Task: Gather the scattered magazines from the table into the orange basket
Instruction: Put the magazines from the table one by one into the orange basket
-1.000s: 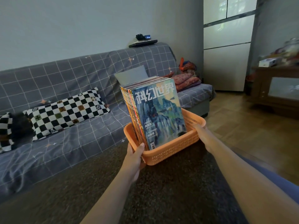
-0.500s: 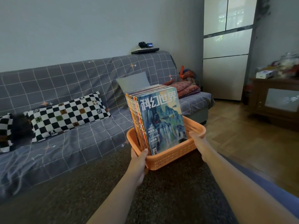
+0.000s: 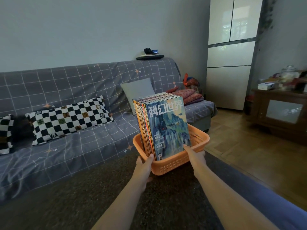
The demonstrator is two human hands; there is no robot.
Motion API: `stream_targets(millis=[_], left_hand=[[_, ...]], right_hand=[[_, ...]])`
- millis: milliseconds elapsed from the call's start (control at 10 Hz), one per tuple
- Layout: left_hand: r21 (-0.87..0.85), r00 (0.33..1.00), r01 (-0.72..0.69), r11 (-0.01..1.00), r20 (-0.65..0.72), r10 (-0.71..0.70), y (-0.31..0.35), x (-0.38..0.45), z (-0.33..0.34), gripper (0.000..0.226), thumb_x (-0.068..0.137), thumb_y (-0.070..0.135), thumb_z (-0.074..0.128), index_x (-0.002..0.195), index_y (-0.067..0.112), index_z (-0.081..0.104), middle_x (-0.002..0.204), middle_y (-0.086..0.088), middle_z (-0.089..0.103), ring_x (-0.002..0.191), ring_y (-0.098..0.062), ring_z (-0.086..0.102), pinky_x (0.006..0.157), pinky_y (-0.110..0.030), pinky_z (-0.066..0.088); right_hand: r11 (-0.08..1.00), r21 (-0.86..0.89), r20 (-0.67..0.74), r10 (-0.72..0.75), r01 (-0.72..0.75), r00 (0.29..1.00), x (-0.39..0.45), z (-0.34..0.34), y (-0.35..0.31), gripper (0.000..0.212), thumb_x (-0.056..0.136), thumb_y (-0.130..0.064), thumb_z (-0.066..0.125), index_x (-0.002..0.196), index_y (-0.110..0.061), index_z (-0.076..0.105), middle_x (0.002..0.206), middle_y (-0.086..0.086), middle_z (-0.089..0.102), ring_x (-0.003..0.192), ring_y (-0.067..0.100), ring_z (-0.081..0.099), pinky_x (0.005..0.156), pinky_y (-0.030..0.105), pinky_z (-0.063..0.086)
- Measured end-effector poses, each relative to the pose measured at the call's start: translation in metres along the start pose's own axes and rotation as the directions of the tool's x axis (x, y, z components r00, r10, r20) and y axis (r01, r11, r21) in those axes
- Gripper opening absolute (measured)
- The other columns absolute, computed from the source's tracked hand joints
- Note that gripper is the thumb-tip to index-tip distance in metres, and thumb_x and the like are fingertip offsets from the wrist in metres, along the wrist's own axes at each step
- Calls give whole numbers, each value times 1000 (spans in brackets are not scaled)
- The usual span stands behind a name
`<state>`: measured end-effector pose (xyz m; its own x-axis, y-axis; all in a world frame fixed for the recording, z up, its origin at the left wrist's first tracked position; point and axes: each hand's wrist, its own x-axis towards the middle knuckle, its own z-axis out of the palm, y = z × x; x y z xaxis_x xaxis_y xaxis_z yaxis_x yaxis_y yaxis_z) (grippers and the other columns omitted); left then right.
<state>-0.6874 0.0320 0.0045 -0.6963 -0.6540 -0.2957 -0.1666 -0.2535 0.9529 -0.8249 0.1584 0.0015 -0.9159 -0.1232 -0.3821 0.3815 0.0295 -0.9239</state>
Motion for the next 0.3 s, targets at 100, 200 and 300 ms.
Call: stream_targets(millis=[100,200,300], left_hand=[[86,999,-24,996,-21,26,2,-7,-6,76,95,44,52,154,23,8,158,-10,21,142,-35,25,111,-59,27],[218,997,-62,974,-40,72,1,-17,-15,78,94,50,48,154,23,5,160,-9,15,144,-34,22,112,-53,26],[341,986,-144,929,-29,164,5,-38,-21,75,96,50,45,153,22,7,159,-8,20,143,-29,27,111,-45,29]], right_hand=[[1000,23,-12,-3,4,1000,-16,0,1,88,81,-34,68,147,-14,14,123,13,53,104,25,52,77,34,37],[999,34,-9,-21,21,1000,-33,-2,5,79,82,-32,66,144,-11,21,114,10,54,97,21,51,80,32,38],[1000,2,-72,-20,20,997,-63,-3,1,62,86,-31,61,136,-9,33,122,14,51,110,27,49,94,41,42]])
